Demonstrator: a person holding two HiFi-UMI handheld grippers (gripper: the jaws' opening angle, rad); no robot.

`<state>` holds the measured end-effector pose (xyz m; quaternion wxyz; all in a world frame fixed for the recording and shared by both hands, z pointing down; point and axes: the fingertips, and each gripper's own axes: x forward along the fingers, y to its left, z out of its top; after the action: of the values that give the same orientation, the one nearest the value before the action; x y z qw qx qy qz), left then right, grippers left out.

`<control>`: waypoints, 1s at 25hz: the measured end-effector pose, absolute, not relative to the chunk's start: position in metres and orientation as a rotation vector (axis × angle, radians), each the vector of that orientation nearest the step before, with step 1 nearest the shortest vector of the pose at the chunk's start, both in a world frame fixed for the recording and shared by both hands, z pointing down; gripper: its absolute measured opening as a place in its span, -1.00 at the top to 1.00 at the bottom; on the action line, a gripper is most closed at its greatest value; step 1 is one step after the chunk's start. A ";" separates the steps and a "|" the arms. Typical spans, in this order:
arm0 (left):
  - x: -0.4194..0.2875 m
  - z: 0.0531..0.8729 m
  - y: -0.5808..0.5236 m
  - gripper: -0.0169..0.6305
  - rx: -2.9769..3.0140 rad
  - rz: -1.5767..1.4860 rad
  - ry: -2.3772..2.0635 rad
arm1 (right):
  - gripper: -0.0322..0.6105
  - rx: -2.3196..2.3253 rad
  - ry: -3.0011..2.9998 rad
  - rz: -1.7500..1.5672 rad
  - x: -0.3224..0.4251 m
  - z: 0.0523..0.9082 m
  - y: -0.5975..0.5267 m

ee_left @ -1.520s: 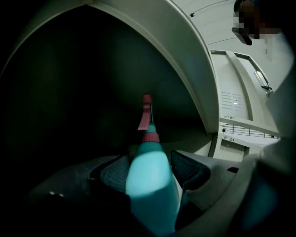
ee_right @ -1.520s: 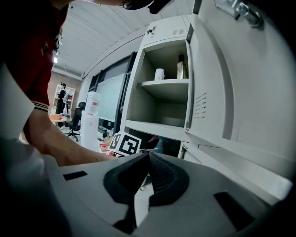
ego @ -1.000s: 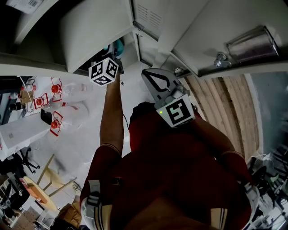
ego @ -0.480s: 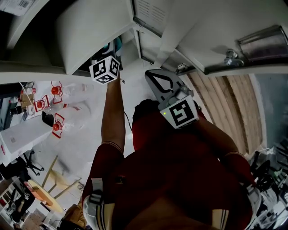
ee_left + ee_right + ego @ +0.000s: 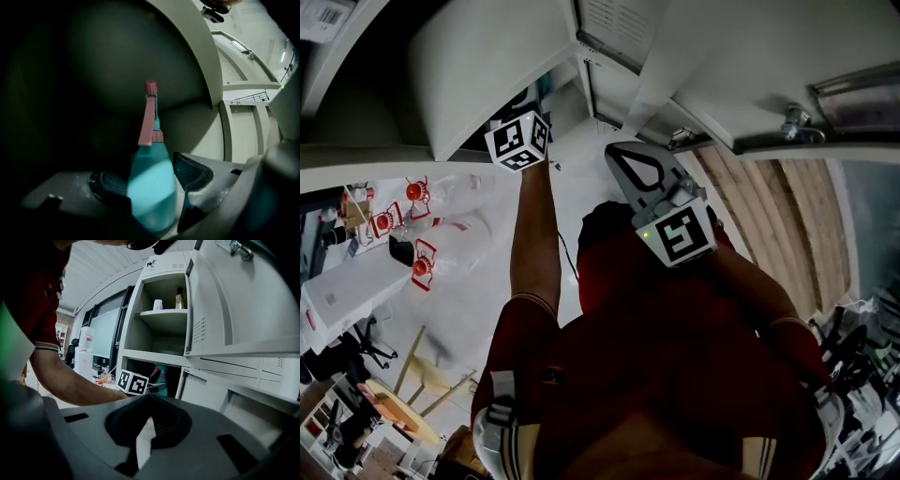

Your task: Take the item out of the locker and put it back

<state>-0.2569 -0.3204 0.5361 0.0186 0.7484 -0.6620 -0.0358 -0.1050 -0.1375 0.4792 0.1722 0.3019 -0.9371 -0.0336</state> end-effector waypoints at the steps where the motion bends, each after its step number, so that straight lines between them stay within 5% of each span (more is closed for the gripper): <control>1: -0.257 0.536 -0.321 0.04 2.326 -0.098 -2.058 | 0.91 0.860 -2.662 -0.089 -0.106 0.479 -0.138; 25: -0.250 0.541 -0.272 -0.03 2.337 0.035 -1.969 | 0.91 0.891 -2.727 0.100 -0.117 0.475 -0.150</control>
<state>-0.2502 -0.2719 0.5414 0.0426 0.7641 -0.6436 0.0113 -0.1166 -0.1504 0.4754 0.1352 0.3074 -0.9413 0.0347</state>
